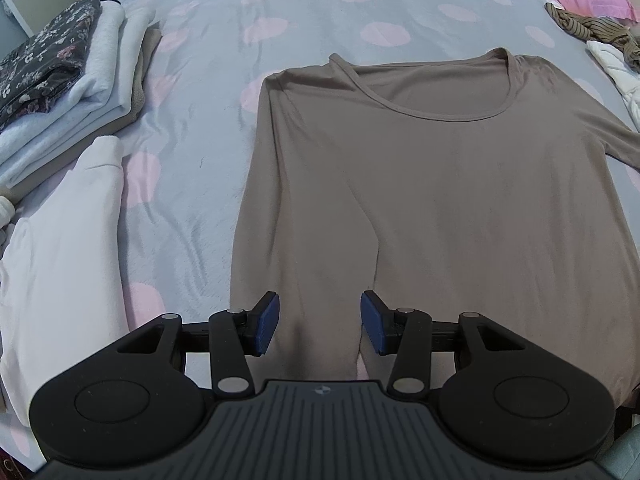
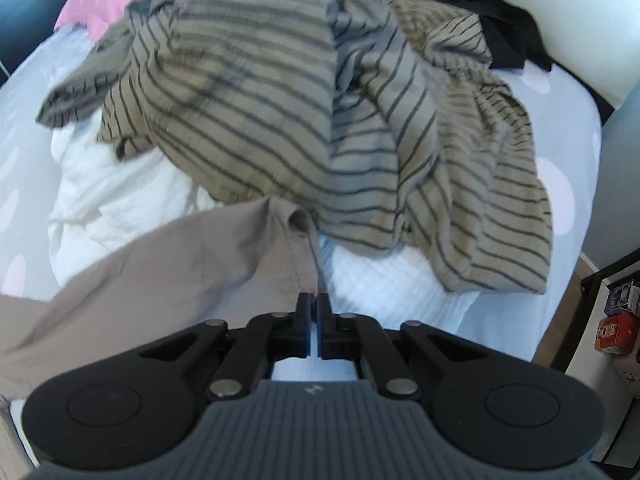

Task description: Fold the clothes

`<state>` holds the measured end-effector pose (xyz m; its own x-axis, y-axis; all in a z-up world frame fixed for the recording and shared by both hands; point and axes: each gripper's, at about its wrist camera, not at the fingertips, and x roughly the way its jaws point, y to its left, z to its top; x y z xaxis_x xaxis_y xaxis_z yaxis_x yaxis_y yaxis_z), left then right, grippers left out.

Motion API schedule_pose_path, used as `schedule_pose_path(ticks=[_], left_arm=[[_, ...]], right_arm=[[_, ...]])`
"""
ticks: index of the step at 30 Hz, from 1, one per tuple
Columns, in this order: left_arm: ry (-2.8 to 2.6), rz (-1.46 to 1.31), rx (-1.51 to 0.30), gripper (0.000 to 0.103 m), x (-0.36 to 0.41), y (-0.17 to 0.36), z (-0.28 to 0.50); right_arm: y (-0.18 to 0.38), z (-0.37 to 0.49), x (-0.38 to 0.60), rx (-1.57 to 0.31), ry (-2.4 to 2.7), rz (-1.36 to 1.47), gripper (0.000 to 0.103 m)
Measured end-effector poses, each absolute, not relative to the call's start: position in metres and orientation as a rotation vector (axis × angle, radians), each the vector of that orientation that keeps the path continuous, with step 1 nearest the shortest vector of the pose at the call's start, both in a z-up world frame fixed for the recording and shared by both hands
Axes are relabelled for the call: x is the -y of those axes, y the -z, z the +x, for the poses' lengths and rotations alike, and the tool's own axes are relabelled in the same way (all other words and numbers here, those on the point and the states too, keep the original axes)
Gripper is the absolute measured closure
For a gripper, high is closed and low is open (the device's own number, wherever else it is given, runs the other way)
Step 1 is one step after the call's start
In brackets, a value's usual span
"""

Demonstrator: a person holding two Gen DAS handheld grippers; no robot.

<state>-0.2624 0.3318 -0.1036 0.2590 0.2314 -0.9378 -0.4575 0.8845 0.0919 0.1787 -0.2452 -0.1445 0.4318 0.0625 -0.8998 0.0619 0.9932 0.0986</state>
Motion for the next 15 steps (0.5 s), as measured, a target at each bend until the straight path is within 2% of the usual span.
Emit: schedule_pose_path(ticks=[6,12,15], left_arm=[[-0.486,-0.227,-1.208,0.060,-0.335,0.100,-0.267],[-0.502,-0.242,-1.196,0.060,-0.340,0.097,-0.272],[-0.510,-0.243,-1.198,0.060,-0.342,0.097,-0.275]], right_arm=[[0.137,0.163,0.254,-1.120,0.045,0.171,0.101],[0.135,0.157,0.255,-1.128,0.091,0.102,0.101],[0.135,0.157,0.250,-1.137,0.109,0.040,0.097]])
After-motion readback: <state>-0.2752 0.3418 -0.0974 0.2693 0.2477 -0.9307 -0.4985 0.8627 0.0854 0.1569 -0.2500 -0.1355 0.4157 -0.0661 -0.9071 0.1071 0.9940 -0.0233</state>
